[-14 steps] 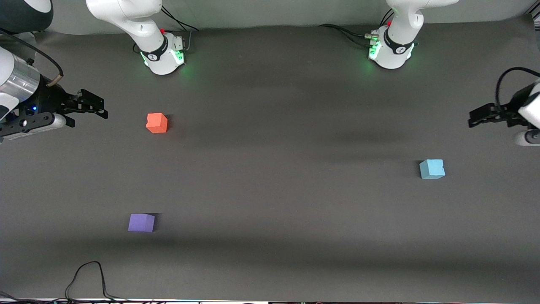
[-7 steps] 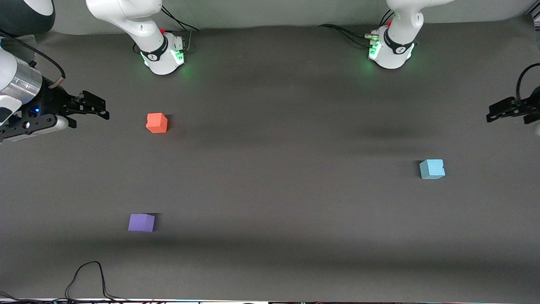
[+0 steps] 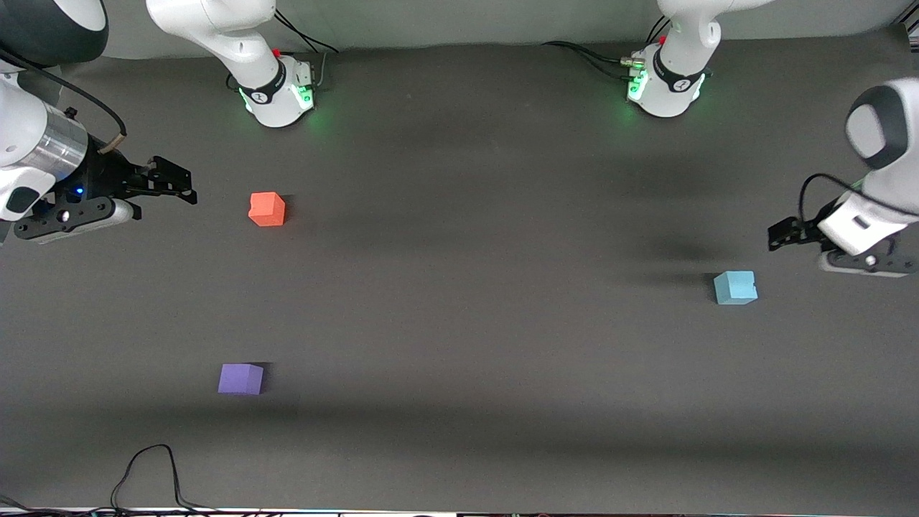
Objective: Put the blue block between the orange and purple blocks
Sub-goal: 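Reach the left gripper down to the light blue block, then close the left gripper on the light blue block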
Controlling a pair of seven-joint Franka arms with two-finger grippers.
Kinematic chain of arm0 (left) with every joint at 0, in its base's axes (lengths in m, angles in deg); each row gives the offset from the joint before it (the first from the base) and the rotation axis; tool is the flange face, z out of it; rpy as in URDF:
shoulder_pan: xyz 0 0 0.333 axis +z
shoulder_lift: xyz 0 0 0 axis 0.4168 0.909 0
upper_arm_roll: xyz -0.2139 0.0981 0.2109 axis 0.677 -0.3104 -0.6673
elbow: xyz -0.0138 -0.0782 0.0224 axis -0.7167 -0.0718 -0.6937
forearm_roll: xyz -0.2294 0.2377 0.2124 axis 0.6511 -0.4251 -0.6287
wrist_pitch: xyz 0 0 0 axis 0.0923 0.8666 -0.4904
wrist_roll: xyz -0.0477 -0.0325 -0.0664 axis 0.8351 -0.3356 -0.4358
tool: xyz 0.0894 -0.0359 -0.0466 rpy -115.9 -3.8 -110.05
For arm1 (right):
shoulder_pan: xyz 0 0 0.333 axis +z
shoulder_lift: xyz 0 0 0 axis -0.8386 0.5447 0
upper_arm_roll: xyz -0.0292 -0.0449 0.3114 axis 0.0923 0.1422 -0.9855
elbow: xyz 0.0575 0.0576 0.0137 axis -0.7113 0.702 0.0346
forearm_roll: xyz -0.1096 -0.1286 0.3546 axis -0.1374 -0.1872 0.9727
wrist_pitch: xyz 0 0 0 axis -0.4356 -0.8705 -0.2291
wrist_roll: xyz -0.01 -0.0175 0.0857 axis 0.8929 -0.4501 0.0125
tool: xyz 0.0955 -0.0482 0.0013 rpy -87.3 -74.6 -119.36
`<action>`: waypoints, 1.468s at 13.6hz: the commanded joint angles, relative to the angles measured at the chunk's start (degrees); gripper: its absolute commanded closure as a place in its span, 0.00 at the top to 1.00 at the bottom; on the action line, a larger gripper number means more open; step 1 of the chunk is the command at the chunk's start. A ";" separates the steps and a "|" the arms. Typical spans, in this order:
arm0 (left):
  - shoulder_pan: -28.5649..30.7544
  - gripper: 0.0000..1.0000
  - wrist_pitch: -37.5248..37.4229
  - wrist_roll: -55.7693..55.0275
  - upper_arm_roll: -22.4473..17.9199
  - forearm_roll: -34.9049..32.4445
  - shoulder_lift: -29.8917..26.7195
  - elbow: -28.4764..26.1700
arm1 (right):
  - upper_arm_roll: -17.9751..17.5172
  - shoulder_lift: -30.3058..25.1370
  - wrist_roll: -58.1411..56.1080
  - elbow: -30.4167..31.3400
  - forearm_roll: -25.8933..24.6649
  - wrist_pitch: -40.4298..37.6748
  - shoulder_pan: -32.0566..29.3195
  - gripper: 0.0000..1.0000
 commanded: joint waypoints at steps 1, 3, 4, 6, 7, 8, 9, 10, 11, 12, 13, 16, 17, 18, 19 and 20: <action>0.01 1.00 10.27 1.32 -0.15 -0.26 4.24 -3.85 | 0.11 0.39 1.34 -1.08 -0.41 -0.58 0.34 1.00; -0.60 1.00 18.21 1.23 -0.15 -0.26 7.58 -6.69 | 0.11 0.39 1.34 -1.08 -0.50 -0.58 0.34 1.00; -0.69 1.00 19.19 1.23 -0.15 -0.26 8.99 -6.61 | 0.11 0.39 1.34 -1.08 -0.50 -0.58 0.34 1.00; -0.95 1.00 23.05 1.23 0.03 -0.26 12.06 -6.61 | 0.11 0.39 1.34 -1.08 -0.50 -0.58 0.34 1.00; -0.95 1.00 24.55 1.23 0.03 -0.26 13.91 -6.52 | 0.11 0.39 1.34 -1.08 -0.50 -0.58 0.34 1.00; -0.86 1.00 26.83 1.23 0.03 -0.26 15.40 -6.52 | 0.11 0.39 1.34 -0.99 -0.50 -0.58 0.34 1.00; -0.95 1.00 28.33 1.23 0.03 -0.26 16.72 -6.43 | 0.11 0.39 1.34 -0.99 -0.50 -0.58 0.34 1.00; -0.95 1.00 28.60 1.23 0.03 -0.26 17.35 -6.17 | 0.11 0.39 1.34 -0.90 -0.50 -0.67 0.34 1.00; -0.95 1.00 28.52 1.32 0.03 -0.26 17.44 -6.17 | 0.11 0.39 1.34 -0.90 -0.50 -0.67 0.42 1.00; -0.95 0.97 28.43 1.32 0.12 -0.26 17.44 -5.99 | 0.11 0.39 1.34 -0.90 -0.50 -0.67 0.42 1.00; -0.95 0.77 28.26 1.32 0.12 -0.26 17.70 -5.73 | 0.11 0.39 1.34 -0.90 -0.50 -0.67 0.42 1.00; -0.95 0.34 27.82 0.97 0.12 -0.26 17.88 -4.94 | 0.11 0.39 1.34 -0.82 -0.50 -0.67 0.42 1.00; -0.95 0.27 27.73 0.88 0.12 -0.17 17.88 -4.76 | 0.11 0.48 1.34 -0.90 -0.59 -0.67 0.42 1.00; -0.86 0.27 27.73 0.97 0.12 -0.17 17.79 -4.67 | 0.11 0.48 1.34 -0.82 -0.59 -0.67 0.42 1.00; -0.52 0.27 25.99 1.14 0.03 -0.17 16.75 -3.72 | 0.11 0.48 1.34 -0.81 -0.59 -0.67 0.42 1.00; -0.34 0.27 19.18 1.23 0.12 -0.17 15.00 -0.66 | 0.11 0.48 1.34 -0.81 -0.59 -0.67 0.42 1.00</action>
